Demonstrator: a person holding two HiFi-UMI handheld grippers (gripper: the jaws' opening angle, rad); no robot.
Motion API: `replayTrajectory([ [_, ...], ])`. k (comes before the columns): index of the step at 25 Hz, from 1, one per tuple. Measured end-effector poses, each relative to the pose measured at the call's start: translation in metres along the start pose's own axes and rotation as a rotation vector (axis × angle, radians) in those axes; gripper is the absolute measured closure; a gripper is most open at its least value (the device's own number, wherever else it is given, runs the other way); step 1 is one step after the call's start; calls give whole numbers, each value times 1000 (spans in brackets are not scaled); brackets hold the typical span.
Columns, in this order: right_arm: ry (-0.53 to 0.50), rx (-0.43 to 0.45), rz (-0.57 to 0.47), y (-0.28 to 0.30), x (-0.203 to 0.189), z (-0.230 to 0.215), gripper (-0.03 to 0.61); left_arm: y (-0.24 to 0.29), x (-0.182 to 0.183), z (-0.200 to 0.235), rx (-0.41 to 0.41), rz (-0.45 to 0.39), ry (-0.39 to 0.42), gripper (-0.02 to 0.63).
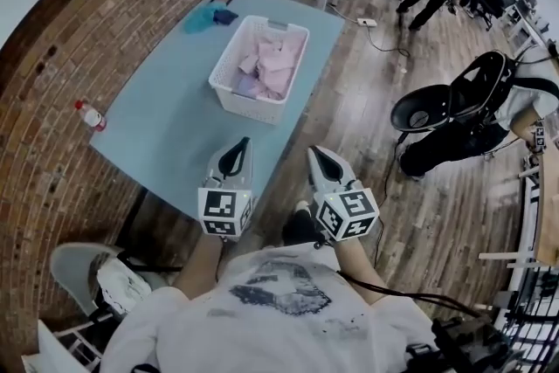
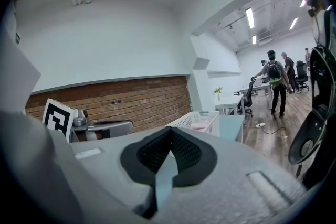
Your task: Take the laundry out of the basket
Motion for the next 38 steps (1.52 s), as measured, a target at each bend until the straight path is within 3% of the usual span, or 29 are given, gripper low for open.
replayTrajectory([
  [9, 27, 84, 34, 90, 8, -105, 581, 119, -4, 20, 97, 47, 8, 624],
  [19, 15, 229, 94, 189, 64, -238, 581, 279, 26, 37, 256, 92, 3, 624],
  [23, 24, 276, 122, 215, 63, -269, 581, 318, 21, 40, 285, 126, 5, 624],
  [30, 55, 283, 151, 252, 58, -297, 581, 346, 5, 58, 295, 206, 7, 624],
  [38, 57, 242, 160, 275, 61, -307, 581, 375, -19, 64, 227, 291, -35, 623],
])
Point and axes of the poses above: the fingertips, and each gripper's own axes: y forward along the fingers, z to its left, x out of its top, the point moved 1 cm from there along -y, backward along the fingers, and after that the axes turned 9 degrees about x, right-handed, at the moved point
